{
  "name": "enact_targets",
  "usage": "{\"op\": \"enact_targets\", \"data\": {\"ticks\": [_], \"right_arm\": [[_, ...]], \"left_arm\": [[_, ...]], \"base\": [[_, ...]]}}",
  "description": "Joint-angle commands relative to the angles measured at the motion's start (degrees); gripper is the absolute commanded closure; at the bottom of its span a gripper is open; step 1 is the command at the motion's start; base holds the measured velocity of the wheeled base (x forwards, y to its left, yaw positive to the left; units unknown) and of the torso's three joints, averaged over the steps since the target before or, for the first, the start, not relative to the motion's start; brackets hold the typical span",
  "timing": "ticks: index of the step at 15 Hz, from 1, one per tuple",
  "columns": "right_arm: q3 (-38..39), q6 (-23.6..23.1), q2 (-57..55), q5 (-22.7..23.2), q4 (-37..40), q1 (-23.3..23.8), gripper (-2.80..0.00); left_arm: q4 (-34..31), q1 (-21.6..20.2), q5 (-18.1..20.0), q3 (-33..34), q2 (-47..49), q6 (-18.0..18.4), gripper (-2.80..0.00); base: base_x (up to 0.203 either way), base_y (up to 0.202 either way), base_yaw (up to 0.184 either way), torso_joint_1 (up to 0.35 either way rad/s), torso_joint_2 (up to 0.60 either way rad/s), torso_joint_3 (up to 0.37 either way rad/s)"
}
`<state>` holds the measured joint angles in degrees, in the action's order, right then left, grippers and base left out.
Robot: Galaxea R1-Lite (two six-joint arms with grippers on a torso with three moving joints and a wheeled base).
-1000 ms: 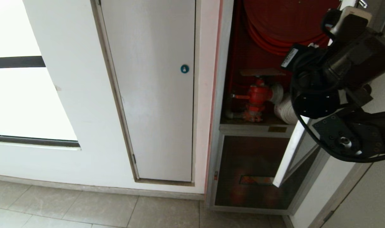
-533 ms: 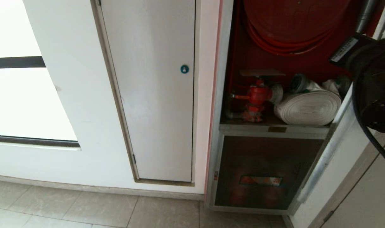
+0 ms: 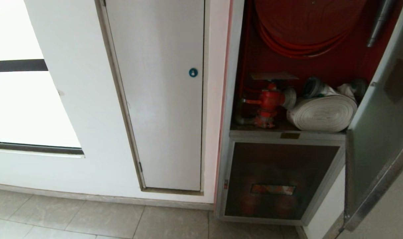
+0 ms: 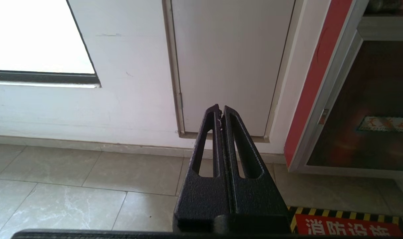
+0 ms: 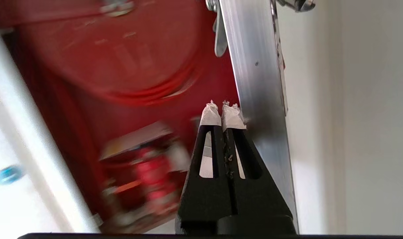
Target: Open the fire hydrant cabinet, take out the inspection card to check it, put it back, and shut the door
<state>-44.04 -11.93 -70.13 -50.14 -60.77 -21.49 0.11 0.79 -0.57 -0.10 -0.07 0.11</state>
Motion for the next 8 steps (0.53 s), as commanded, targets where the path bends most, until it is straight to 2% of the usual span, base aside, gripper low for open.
{"op": "enact_targets", "data": {"ticks": [1,5,8], "right_arm": [[0.64,-0.06,3.74,-0.23,0.77,2.57,0.0],[2.52,-0.02,6.94,-0.35,1.54,8.38,0.0],[2.85,0.04,9.42,-0.65,4.16,14.79,0.0]], "left_arm": [[-0.02,0.0,-0.04,0.01,0.07,-0.02,0.0],[-0.02,0.0,-0.04,0.01,0.07,0.03,0.0],[-0.02,0.0,-0.04,0.01,0.07,-0.02,0.0]], "base": [[0.0,0.0,0.0,0.0,0.0,0.0],[0.0,0.0,0.0,0.0,0.0,0.0],[0.0,0.0,0.0,0.0,0.0,0.0]]}}
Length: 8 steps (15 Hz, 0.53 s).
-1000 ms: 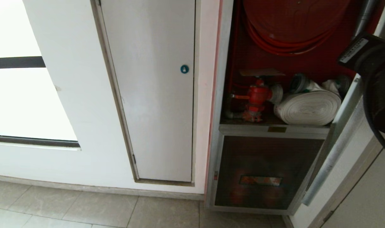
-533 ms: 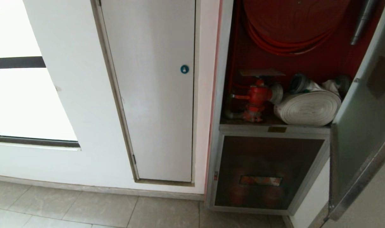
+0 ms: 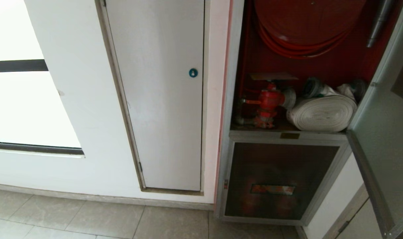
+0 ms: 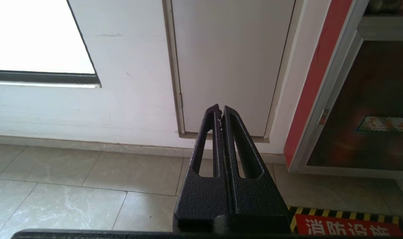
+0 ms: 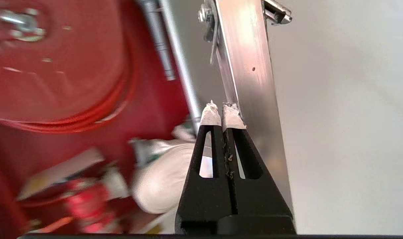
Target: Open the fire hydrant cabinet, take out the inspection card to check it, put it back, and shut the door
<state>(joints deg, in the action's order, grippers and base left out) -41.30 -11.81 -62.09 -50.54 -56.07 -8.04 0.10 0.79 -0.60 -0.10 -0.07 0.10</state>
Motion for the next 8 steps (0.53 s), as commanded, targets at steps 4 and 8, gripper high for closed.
{"op": "enact_targets", "data": {"ticks": [4,8], "right_arm": [[0.22,-0.05,5.65,-1.5,6.58,5.98,0.0],[-0.09,-0.05,6.73,-2.05,12.62,10.39,0.0]], "left_arm": [[0.04,0.0,-0.02,0.01,0.07,0.03,0.0],[-0.01,0.0,-0.02,0.01,0.07,-0.01,0.0]], "base": [[0.0,0.0,0.0,0.0,0.0,0.0],[0.0,0.0,0.0,0.0,0.0,0.0]]}}
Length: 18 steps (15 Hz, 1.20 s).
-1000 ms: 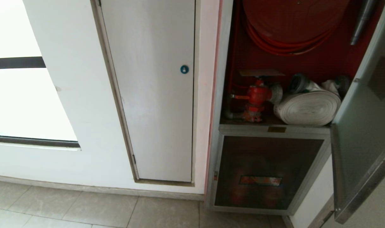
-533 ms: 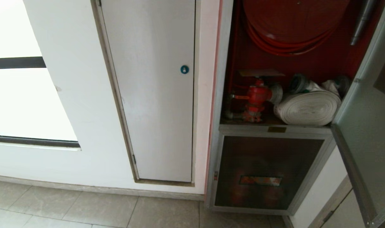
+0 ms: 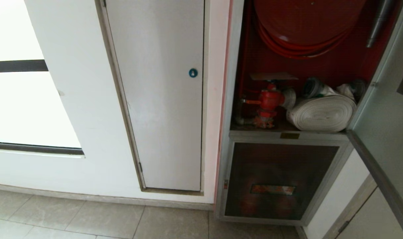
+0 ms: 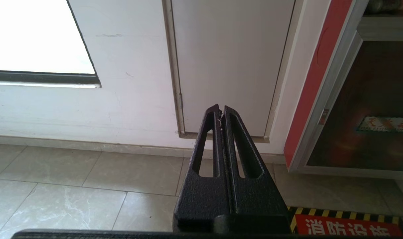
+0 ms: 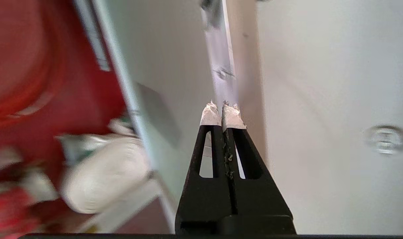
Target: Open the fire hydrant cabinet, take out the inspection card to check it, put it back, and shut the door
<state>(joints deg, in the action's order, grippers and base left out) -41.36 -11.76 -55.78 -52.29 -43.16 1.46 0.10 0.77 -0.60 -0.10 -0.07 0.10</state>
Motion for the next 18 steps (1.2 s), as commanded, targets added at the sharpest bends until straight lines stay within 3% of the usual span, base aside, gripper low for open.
{"op": "enact_targets", "data": {"ticks": [1,5,8,12,18], "right_arm": [[-0.03,-0.07,0.39,-0.19,1.19,2.5,0.0],[-1.1,3.23,-1.86,1.38,8.35,7.78,0.0],[-1.47,6.06,-3.8,5.55,11.57,13.39,0.0],[-2.09,8.9,-7.58,14.41,12.27,26.0,0.0],[-1.89,11.65,-9.29,21.93,12.45,35.05,0.0]], "left_arm": [[-0.01,0.02,-0.02,0.01,0.07,-0.01,0.0],[0.0,0.02,-0.02,0.01,0.07,-0.01,0.0],[0.08,0.02,-0.02,0.01,0.07,-0.01,0.0],[0.04,0.02,-0.02,0.01,0.07,0.04,0.0],[-0.01,0.02,-0.02,0.01,0.07,-0.01,0.0]], "base": [[0.0,0.0,0.0,0.0,0.0,0.0],[0.0,0.0,0.0,0.0,0.0,0.0],[0.0,0.0,0.0,0.0,0.0,0.0],[0.0,0.0,0.0,0.0,0.0,0.0],[0.0,0.0,0.0,0.0,0.0,0.0]]}}
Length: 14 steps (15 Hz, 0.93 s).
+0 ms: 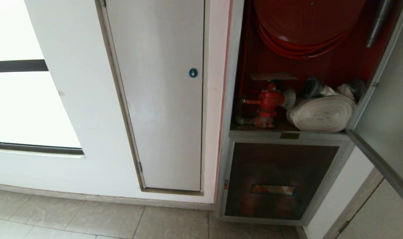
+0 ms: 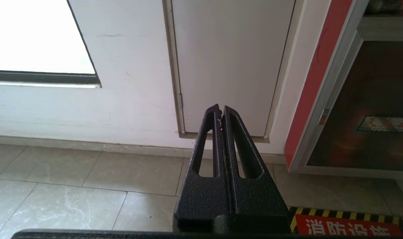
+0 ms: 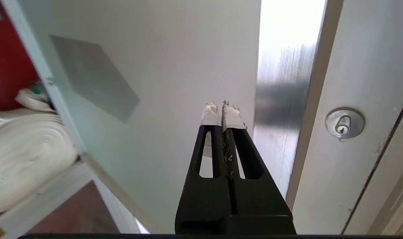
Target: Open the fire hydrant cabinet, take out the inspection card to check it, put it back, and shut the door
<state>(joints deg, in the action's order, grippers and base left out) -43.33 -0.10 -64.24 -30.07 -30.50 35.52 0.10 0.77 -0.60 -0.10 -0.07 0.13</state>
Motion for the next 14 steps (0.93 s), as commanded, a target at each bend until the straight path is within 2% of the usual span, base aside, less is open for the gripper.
{"op": "enact_targets", "data": {"ticks": [1,4,8,10,14], "right_arm": [[0.07,0.01,-1.33,0.81,-0.25,2.33,0.0],[0.7,1.59,-1.84,2.76,-0.26,3.24,0.0],[1.8,1.51,-2.28,6.58,-0.5,2.16,0.0],[2.28,1.57,-2.4,7.75,-0.46,-2.74,0.0],[4.23,1.77,-4.24,8.32,-0.59,-15.65,0.0]], "left_arm": [[-0.01,0.02,-0.02,0.01,0.07,-0.01,0.0],[0.08,0.02,-0.02,0.01,0.07,-0.05,0.0],[0.08,0.02,-0.02,0.01,0.07,-0.02,0.0],[0.08,0.02,-0.02,0.01,0.07,-0.05,0.0],[-0.01,0.02,-0.02,0.01,0.07,-0.05,0.0]], "base": [[0.0,0.0,0.0,0.0,0.0,0.0],[0.0,0.0,0.0,0.0,0.0,0.0],[0.0,0.0,0.0,0.0,0.0,0.0],[0.0,0.0,0.0,0.0,0.0,0.0],[0.0,0.0,0.0,0.0,0.0,0.0]]}}
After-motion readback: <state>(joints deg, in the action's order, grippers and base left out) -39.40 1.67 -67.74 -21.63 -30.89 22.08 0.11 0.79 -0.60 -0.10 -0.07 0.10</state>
